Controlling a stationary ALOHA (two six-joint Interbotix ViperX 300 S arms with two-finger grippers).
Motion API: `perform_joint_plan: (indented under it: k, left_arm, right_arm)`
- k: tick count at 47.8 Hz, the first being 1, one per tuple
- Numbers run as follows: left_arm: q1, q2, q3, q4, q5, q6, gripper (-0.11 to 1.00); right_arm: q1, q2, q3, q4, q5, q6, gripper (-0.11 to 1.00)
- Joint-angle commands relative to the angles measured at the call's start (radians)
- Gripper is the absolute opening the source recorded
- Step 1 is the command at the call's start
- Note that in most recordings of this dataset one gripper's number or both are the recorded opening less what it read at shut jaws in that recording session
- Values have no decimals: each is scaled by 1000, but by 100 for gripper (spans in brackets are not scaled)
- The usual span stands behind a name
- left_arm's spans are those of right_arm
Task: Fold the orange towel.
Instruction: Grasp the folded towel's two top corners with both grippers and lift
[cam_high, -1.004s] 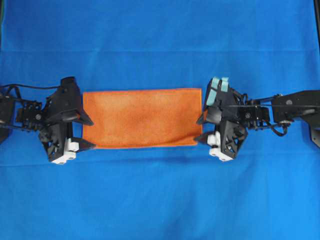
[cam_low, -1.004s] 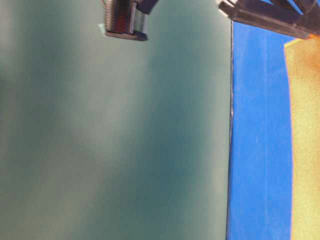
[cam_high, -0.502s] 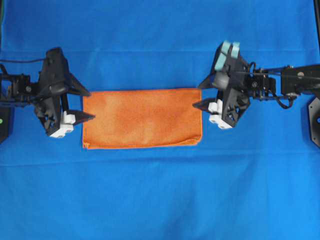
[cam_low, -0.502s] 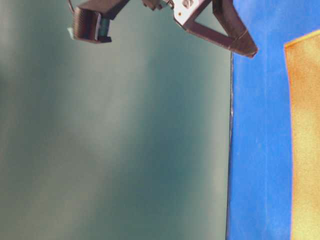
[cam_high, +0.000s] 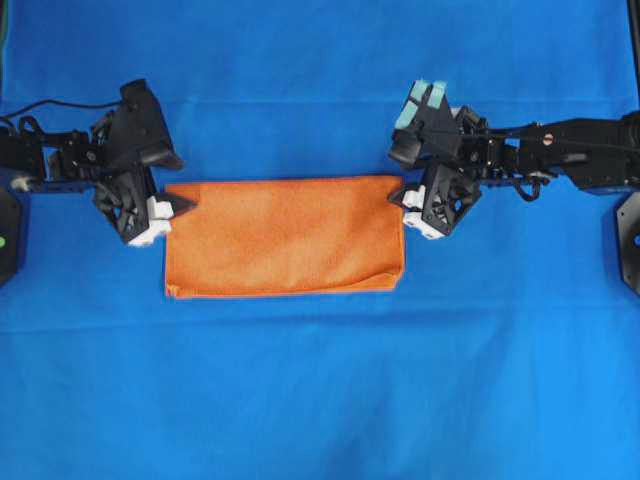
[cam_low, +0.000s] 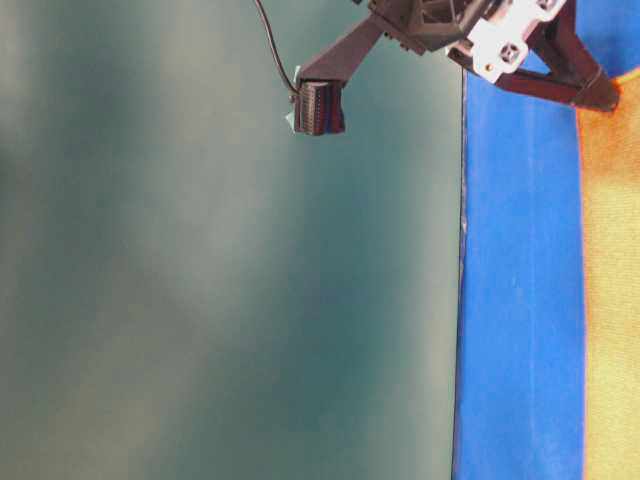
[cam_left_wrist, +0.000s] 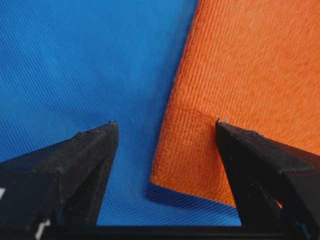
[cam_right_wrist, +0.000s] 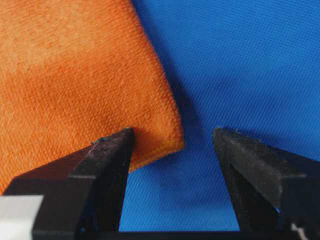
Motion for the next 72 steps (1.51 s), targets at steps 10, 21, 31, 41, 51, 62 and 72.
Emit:
perform_joint_plan:
  k: [10,21,31,41,51,62,72]
  left_arm:
    - [6,-2,6,2,-5,2,70]
    - [5,2,3,2,21,-2,62]
    - [5,3,-2,2,63,-2,16]
    - [5,3,-5,2,75,-2,1]
    - [5,-23,-23,2,121,0,1]
    - [-8,-166,-69,2,284,0,1]
    - [-20,-354,-80,0,350,-2,1]
  right_arm:
    - [-2,-3,-8,-8,-25,-2,64]
    - [-2,-2,-9,-21,-49,-2,62]
    - [2,0,-5,-40,-60,-3,10]
    - [15,0,-6,-38,-60,0,3]
    - [18,-23,-9,-37,-49,6,3]
    - [18,-152,-12,-38,35,-2,3]
    - [29,-282,-26,-58,127,-5,3]
